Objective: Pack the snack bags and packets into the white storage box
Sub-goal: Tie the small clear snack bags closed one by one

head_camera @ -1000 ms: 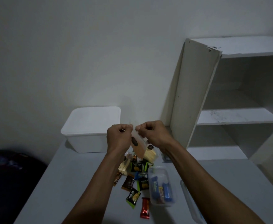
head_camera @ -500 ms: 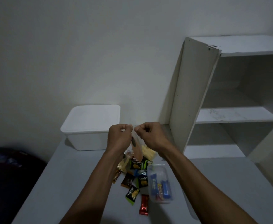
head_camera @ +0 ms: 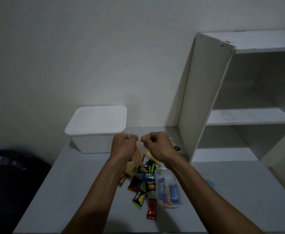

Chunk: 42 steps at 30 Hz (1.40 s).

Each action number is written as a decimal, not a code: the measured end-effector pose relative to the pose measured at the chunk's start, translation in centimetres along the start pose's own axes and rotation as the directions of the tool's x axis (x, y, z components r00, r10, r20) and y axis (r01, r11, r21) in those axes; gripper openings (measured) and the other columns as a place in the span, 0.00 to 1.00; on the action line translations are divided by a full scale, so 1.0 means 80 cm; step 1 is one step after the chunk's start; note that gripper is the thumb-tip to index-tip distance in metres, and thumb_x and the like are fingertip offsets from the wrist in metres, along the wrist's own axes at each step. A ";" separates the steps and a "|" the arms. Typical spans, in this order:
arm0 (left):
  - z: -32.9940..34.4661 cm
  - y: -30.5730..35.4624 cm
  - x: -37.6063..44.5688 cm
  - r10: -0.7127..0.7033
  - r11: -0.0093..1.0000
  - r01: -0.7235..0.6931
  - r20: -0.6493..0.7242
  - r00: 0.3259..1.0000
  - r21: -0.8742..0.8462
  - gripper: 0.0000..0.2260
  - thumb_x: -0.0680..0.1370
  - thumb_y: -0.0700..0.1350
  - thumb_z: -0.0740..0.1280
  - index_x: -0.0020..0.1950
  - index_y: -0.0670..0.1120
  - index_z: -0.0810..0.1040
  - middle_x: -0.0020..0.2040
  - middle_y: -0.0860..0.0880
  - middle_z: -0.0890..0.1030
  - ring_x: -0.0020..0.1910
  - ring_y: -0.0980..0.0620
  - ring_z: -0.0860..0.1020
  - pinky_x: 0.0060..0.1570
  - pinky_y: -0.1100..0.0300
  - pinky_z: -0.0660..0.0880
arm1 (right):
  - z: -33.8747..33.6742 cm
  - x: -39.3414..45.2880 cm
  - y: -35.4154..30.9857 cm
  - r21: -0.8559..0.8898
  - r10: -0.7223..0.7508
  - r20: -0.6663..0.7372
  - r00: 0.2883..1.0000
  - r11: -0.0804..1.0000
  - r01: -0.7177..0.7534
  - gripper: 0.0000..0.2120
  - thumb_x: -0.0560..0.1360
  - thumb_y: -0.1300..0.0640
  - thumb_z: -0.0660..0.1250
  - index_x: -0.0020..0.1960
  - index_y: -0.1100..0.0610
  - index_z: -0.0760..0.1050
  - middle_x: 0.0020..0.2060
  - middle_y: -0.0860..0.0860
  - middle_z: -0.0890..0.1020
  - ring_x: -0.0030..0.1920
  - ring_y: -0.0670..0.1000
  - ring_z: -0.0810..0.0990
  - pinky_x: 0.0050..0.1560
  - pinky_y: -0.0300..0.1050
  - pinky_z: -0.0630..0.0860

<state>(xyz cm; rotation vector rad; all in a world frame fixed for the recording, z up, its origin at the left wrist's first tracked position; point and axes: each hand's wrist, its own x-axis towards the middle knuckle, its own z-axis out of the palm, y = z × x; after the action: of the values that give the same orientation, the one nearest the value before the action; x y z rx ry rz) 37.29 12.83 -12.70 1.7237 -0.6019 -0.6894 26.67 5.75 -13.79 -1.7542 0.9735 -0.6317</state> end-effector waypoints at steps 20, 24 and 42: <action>-0.075 -0.070 0.033 0.071 0.968 -0.036 0.131 0.989 -0.248 0.01 0.75 0.45 0.72 0.45 0.49 0.83 0.41 0.54 0.83 0.41 0.59 0.78 0.39 0.66 0.73 | 0.013 -0.042 0.038 0.051 -0.088 -0.096 0.991 0.994 0.093 0.04 0.75 0.53 0.72 0.43 0.53 0.82 0.34 0.44 0.82 0.37 0.42 0.78 0.37 0.40 0.76; -0.062 -0.083 0.043 0.015 0.965 0.020 0.127 0.992 -0.263 0.00 0.74 0.45 0.73 0.44 0.50 0.84 0.38 0.56 0.83 0.40 0.58 0.78 0.39 0.63 0.75 | 0.033 -0.033 0.054 0.123 -0.009 -0.255 0.967 0.992 0.041 0.07 0.75 0.56 0.71 0.42 0.60 0.82 0.35 0.55 0.82 0.35 0.46 0.78 0.39 0.49 0.79; 0.121 -0.062 0.300 -0.038 0.986 0.019 -0.112 0.993 -0.168 0.03 0.75 0.44 0.72 0.43 0.52 0.82 0.39 0.52 0.83 0.39 0.55 0.80 0.37 0.65 0.76 | -0.036 0.285 0.145 0.159 0.059 -0.347 0.936 0.987 -0.003 0.04 0.75 0.54 0.72 0.41 0.49 0.83 0.38 0.48 0.85 0.43 0.51 0.84 0.47 0.58 0.82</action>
<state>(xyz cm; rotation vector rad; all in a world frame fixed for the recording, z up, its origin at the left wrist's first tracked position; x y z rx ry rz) 47.40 -9.31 -22.88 1.6060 -0.4277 -0.6374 33.05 -17.06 -23.98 -1.5120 1.1580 -0.9981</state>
